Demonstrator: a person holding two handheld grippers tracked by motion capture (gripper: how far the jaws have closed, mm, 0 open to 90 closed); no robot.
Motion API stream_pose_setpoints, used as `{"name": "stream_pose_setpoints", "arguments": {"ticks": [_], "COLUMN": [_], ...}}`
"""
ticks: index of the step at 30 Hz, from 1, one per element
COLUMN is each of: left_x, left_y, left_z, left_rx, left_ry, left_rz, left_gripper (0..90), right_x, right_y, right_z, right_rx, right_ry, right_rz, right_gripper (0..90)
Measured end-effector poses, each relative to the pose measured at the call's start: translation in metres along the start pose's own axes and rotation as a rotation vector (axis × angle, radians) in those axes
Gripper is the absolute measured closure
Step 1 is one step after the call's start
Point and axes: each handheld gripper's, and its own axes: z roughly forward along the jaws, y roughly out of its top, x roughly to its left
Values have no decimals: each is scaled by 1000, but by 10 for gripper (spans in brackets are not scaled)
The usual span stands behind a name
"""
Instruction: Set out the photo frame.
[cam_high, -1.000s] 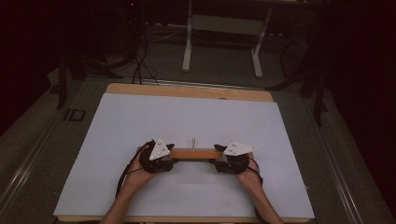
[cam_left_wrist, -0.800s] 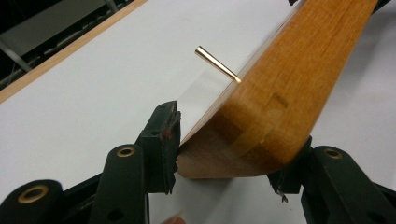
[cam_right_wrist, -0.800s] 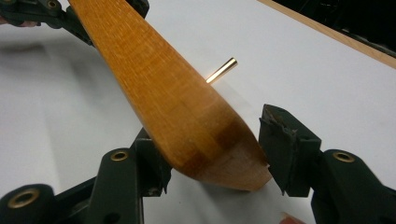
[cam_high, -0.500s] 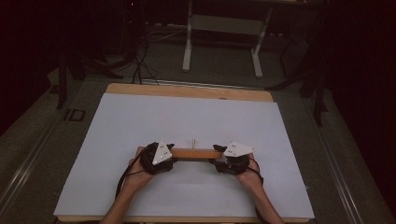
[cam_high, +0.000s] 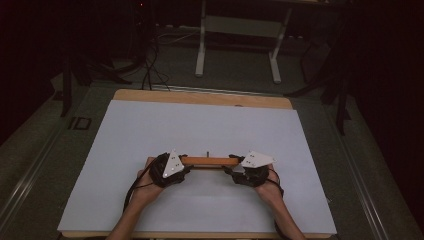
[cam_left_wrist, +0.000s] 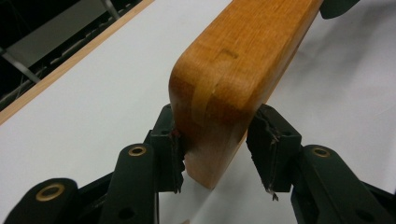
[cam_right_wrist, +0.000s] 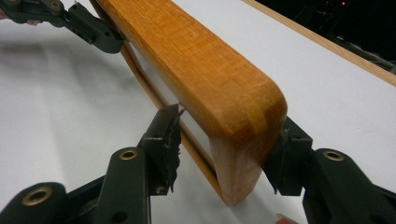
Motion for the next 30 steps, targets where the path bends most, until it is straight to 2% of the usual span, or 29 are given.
{"name": "stream_pose_setpoints", "arguments": {"ticks": [10,17,30], "left_x": [3,7,13], "left_y": [2,2,4], "left_z": [-4,-7,-11], "left_rx": [-17,-28,-21], "left_ry": [-34,-74,-131], "left_rz": [-21,-58,-105], "left_gripper": [586,590,600], "right_x": [0,-1,-2], "right_y": [4,6,9], "right_z": [-6,-8,-11], "right_rx": [-13,-21,-29], "right_ry": [1,10,27], "right_rz": [-5,-2,18], "right_gripper": [510,513,513]}}
